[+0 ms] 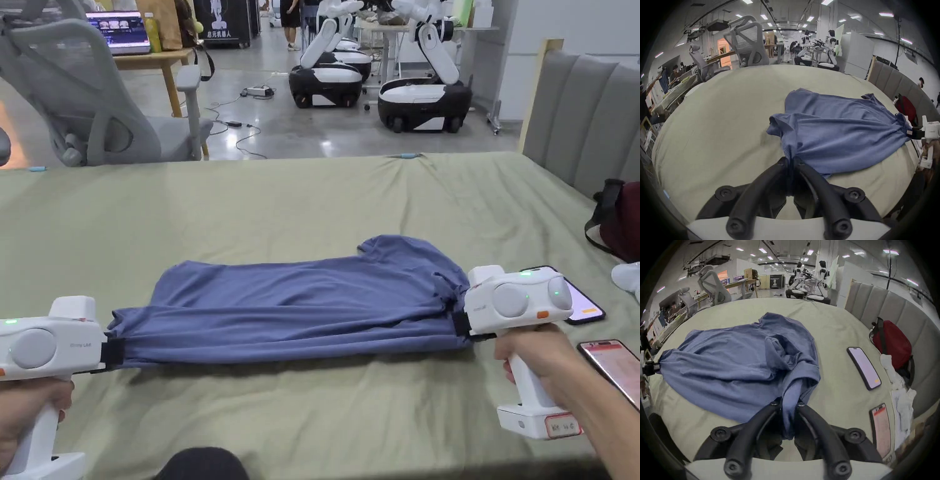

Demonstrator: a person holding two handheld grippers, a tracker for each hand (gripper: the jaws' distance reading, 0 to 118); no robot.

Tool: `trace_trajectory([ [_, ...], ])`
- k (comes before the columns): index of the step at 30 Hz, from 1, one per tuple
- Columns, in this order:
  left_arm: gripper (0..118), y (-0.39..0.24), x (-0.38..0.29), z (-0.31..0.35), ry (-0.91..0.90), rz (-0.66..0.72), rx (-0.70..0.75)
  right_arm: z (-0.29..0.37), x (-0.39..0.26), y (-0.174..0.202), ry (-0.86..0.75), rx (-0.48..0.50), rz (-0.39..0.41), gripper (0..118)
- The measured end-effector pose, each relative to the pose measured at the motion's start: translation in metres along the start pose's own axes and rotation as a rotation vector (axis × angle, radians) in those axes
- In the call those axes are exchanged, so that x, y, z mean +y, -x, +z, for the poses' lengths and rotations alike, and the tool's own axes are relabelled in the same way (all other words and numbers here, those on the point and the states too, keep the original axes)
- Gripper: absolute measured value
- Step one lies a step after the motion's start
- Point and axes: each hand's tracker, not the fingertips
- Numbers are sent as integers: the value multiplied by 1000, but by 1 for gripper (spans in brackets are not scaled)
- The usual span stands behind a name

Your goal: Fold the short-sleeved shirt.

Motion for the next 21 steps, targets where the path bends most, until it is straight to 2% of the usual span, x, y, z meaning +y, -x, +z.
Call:
trace_trajectory([
  [4,4,-1,-20,7,6,-23,-21,2,-19,-3,14,4,0,11],
  [7,4,-3,-31,-9,42,-23,-16,-22,-31,-2,108,11,-26,11],
  [11,5,-8,-46,-25,50,27,-1,-24,-38,8,58,-26,-38,11],
  [13,15,-9,-46,-25,23,25,7,-29,-35,10,60,-43,53,15],
  [14,24,-7,-44,-25,15,17,2,-28,-34,9,59,-45,78,20],
  [15,39,-7,-42,-24,10,3,1,-26,-33,8,55,-41,66,29],
  [16,74,-8,-38,-22,10,-14,16,-21,-30,8,52,-44,56,56],
  [17,104,-9,-34,-21,25,-32,54,-17,-25,6,51,-77,31,83],
  [18,118,-8,-31,-19,39,-39,83,-11,-21,4,47,-105,-12,104],
  [19,110,-7,-27,-15,26,-30,75,-4,-17,1,19,-93,-40,117],
  [21,108,1,-18,1,-78,18,-13,13,-10,-5,-89,-14,-74,114],
])
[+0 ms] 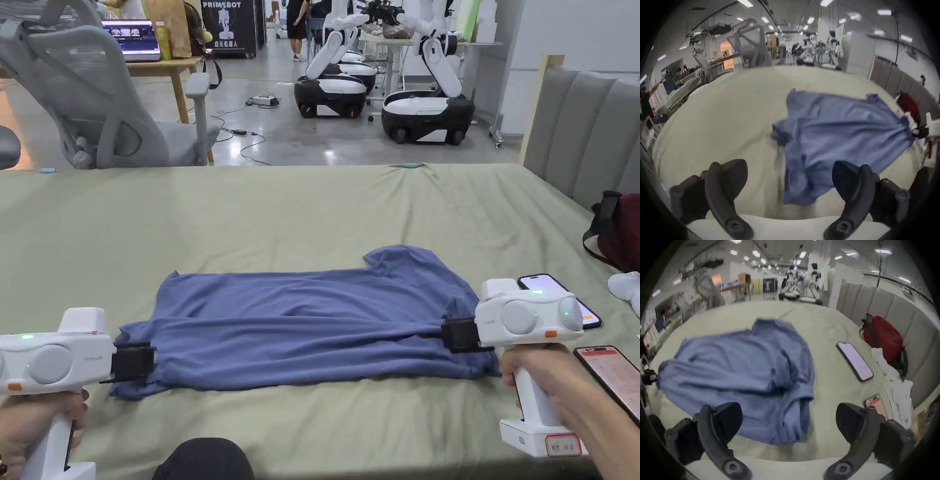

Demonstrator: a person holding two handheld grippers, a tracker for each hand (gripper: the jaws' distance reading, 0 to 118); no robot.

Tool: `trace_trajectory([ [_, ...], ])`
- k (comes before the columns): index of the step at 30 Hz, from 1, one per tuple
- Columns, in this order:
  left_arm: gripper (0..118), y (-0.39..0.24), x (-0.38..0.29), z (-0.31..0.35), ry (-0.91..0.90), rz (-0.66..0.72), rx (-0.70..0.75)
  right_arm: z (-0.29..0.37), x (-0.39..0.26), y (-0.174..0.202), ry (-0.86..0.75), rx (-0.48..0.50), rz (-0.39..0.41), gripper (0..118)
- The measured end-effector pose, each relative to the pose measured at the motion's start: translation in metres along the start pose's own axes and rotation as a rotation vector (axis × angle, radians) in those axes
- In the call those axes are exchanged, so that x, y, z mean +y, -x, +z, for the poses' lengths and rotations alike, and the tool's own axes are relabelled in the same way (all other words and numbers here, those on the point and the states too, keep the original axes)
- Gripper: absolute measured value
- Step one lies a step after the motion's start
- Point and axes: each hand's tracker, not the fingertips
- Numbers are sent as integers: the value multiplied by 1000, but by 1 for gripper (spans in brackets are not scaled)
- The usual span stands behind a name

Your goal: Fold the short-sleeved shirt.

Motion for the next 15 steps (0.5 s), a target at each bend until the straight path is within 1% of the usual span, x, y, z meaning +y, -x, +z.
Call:
trace_trajectory([
  [1,108,4,9,5,2,40,-45,6,7,0,-10,20,-2,103],
  [2,101,5,18,8,26,70,-49,13,13,0,10,14,9,84],
  [3,83,4,24,11,26,55,-40,18,17,0,6,12,14,53],
  [4,36,2,29,15,-15,24,-40,22,21,1,-33,10,31,3],
  [5,0,-4,33,18,-64,-17,-6,25,25,3,-65,2,54,0],
  [7,1,-10,43,15,-80,-67,88,26,28,6,-62,-19,55,0],
  [8,1,-10,48,17,-90,-64,106,27,30,6,-62,-12,49,0],
  [10,0,-10,59,11,-87,-18,20,24,33,5,-54,53,20,0],
  [11,0,-9,66,6,-78,7,2,22,34,4,-54,57,12,0],
  [14,0,-12,89,-24,-74,-25,50,15,34,9,-51,50,30,0],
  [15,6,-11,97,-37,-70,-30,54,11,35,9,-45,52,36,0],
])
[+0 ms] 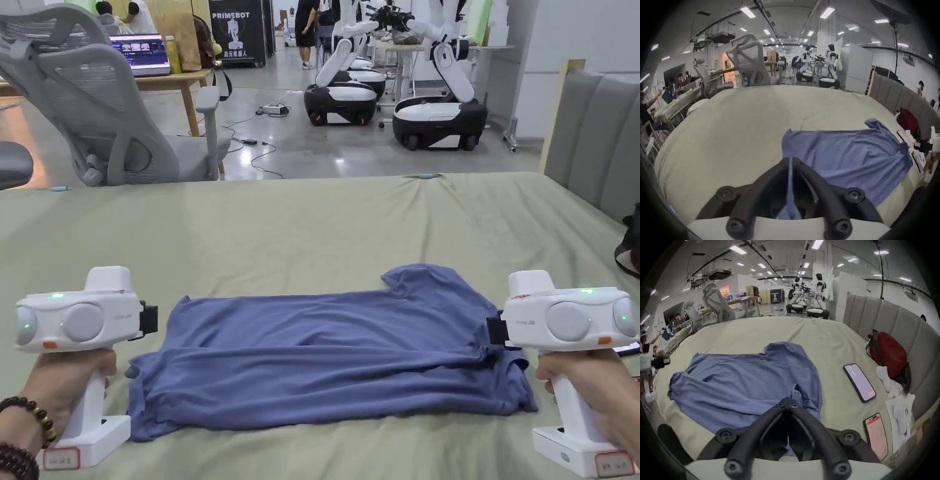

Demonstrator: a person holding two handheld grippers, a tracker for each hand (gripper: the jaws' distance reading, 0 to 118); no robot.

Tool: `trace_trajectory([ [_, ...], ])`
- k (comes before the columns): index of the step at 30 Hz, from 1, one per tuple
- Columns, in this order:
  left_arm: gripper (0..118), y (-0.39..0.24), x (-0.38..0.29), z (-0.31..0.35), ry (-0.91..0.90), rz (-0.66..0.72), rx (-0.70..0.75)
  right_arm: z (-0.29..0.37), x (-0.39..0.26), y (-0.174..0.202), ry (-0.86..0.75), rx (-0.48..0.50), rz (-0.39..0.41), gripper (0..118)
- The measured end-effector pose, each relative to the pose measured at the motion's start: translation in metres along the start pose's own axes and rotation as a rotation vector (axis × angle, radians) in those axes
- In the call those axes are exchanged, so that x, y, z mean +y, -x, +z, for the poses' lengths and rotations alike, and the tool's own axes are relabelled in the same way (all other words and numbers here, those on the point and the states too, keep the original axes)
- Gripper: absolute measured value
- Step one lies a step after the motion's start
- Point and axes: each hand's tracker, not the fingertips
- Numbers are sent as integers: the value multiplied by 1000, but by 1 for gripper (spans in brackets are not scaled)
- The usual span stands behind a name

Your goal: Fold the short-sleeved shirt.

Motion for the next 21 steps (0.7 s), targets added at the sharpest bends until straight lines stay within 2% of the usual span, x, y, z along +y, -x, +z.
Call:
trace_trajectory([
  [1,28,0,8,-18,14,3,-4,-5,1,1,8,6,2,0],
  [4,116,0,23,-71,107,-17,26,-27,4,3,29,13,-6,0],
  [5,118,-1,26,-88,113,-40,50,-35,6,5,38,12,-13,0],
  [8,105,-3,39,-127,132,-84,44,-58,13,9,55,15,-15,0],
  [15,102,-2,39,-184,192,-97,45,-89,28,20,73,24,29,0],
  [16,85,-3,35,-190,212,-107,44,-91,32,20,75,25,45,0],
  [17,61,-5,31,-193,225,-121,50,-94,36,19,73,24,49,1],
  [18,44,-6,26,-195,232,-133,41,-96,41,17,66,30,48,1],
  [19,33,-6,22,-194,218,-108,-31,-99,48,14,59,35,43,1],
  [20,18,-10,21,-190,186,-109,-12,-103,57,9,54,34,34,3],
  [21,3,-14,23,-188,180,-138,0,-108,66,5,47,23,26,12],
])
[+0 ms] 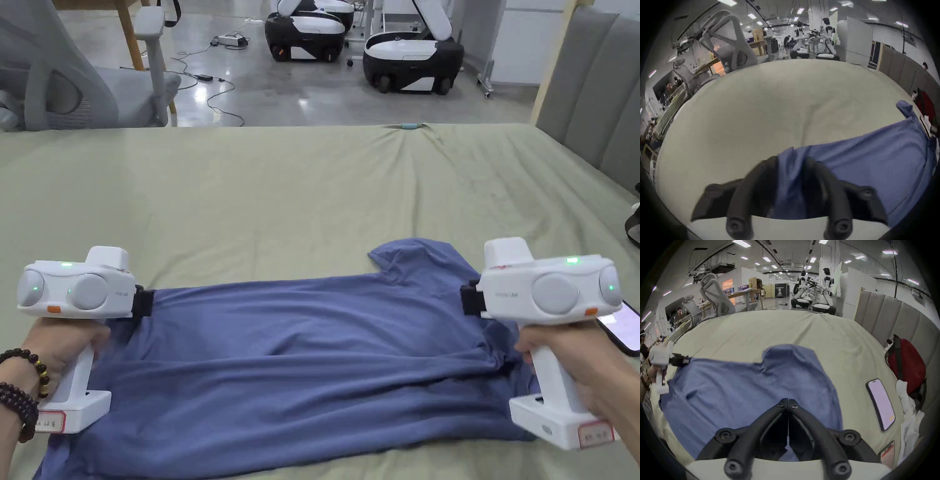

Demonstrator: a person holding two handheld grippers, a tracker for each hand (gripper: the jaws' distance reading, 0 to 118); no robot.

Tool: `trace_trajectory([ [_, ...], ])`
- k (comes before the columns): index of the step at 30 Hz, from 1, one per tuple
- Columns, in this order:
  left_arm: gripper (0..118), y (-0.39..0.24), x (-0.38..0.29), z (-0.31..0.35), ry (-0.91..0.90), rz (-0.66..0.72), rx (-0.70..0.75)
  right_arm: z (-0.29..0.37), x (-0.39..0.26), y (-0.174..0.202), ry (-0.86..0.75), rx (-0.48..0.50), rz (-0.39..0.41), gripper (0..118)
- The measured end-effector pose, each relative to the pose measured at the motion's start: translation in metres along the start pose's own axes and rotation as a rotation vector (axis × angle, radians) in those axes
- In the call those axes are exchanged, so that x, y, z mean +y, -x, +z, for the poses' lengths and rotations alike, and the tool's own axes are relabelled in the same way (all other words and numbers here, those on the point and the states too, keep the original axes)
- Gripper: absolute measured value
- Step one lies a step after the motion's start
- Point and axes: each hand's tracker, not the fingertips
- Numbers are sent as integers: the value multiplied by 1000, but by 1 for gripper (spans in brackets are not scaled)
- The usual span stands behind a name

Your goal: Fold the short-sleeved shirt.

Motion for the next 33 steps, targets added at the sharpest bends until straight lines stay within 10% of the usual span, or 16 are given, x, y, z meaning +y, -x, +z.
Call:
trace_trajectory([
  [2,3,-7,3,7,-15,-24,-25,-13,20,-10,-21,-29,-18,17],
  [3,3,-8,4,7,-6,-42,0,-20,29,-14,-16,-35,-29,33],
  [5,3,-5,5,2,3,-38,-11,-43,46,-26,26,-52,-64,105],
  [7,3,-2,6,1,8,-2,-21,-55,56,-34,47,-40,-59,118],
  [18,3,-4,6,4,2,18,-19,-102,44,-50,253,-58,-55,69],
  [21,3,-6,8,10,0,20,-15,-89,52,-51,207,-74,-23,2],
  [33,3,6,-16,135,-120,55,-35,54,49,-36,22,-16,-11,2],
])
